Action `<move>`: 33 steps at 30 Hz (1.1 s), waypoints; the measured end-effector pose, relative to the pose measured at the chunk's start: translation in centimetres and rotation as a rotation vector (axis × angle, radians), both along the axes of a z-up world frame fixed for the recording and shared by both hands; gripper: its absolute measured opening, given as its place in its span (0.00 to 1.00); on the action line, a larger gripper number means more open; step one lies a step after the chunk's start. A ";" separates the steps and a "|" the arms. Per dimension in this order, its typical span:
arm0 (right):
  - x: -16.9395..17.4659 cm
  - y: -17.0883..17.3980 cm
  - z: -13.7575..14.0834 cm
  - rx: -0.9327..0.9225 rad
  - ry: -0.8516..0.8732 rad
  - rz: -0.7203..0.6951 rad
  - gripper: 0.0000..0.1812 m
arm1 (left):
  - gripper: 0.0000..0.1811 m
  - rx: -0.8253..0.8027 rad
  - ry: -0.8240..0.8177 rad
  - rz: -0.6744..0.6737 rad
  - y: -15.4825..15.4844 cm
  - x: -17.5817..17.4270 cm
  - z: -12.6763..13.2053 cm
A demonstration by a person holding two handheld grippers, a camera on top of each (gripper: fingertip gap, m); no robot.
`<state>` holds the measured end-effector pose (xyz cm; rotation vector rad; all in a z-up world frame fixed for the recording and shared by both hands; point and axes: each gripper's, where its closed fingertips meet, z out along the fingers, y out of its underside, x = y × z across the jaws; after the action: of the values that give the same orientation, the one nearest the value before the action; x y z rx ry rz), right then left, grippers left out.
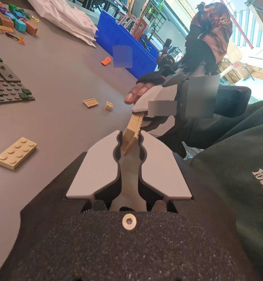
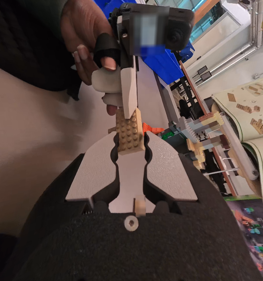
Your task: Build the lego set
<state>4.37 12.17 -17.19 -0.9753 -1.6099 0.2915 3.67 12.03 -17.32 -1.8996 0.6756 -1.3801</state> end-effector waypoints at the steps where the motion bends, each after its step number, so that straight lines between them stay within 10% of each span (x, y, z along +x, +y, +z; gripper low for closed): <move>1: 0.1 0.0 -0.3 0.024 -0.023 0.003 0.20 | 0.11 -0.013 -0.004 0.003 0.1 -0.1 0.0; 9: -0.2 0.5 -1.3 0.223 -0.099 -0.031 0.21 | 0.11 -0.090 -0.024 -0.013 -0.1 -0.1 -0.4; 19: 1.7 1.7 -1.9 -0.714 -0.027 -0.092 0.20 | 0.20 0.391 0.213 0.075 1.0 -1.0 0.3; 33: 2.1 2.3 -5.5 -0.919 -0.162 -0.311 0.21 | 0.11 0.605 0.661 0.138 3.4 -1.0 -4.4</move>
<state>6.46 14.49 -22.72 -1.9616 -1.4253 0.7858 2.69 15.40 -21.72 -1.8197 1.0994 -0.3554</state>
